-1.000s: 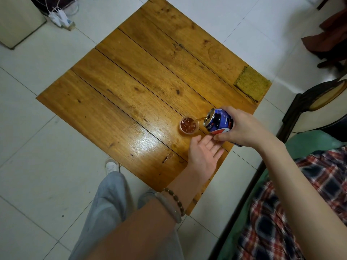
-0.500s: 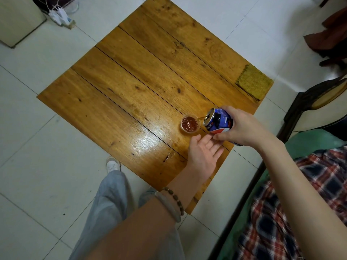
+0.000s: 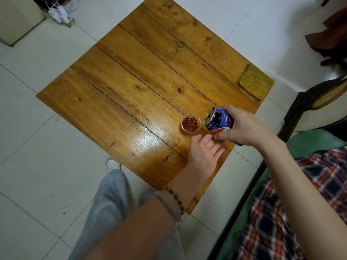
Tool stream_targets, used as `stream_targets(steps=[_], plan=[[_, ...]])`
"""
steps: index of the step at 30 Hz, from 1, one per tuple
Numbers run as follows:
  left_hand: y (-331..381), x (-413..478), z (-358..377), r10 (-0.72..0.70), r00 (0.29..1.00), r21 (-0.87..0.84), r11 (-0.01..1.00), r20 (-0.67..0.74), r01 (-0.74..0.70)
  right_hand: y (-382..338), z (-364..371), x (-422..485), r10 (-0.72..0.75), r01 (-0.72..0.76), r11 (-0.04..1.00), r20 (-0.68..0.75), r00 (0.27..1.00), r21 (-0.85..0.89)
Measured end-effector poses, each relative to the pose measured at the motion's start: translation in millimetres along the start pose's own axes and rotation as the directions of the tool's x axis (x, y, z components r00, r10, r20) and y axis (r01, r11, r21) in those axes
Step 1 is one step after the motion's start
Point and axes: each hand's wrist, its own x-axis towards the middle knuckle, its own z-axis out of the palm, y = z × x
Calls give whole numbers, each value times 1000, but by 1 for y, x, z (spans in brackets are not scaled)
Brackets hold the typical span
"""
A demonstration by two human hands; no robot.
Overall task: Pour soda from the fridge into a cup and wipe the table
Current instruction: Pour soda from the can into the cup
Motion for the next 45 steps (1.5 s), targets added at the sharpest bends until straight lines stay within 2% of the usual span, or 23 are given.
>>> stream_targets(steps=[20,25,31,37,45], plan=[[2,0,-1,1,1000,-1,1000,-20,-1,-5,0,-3,-4,4,999,-3,1000,46],[4,1,-1,33,999,13,999,-28,-32,-10,-2,-6,-17,21,991,-31,999,134],[16,1,-3,134,990,160,979,-31,-128,-21,-3,-9,-25,52,943,-85,996,328],[47,-8,-11,301,953,363,883,43,-296,-46,4,-1,-39,130,880,-204,978,456],[116,-14,-40,475,859,608,629,192,-484,-92,40,38,-26,200,783,-290,957,588]])
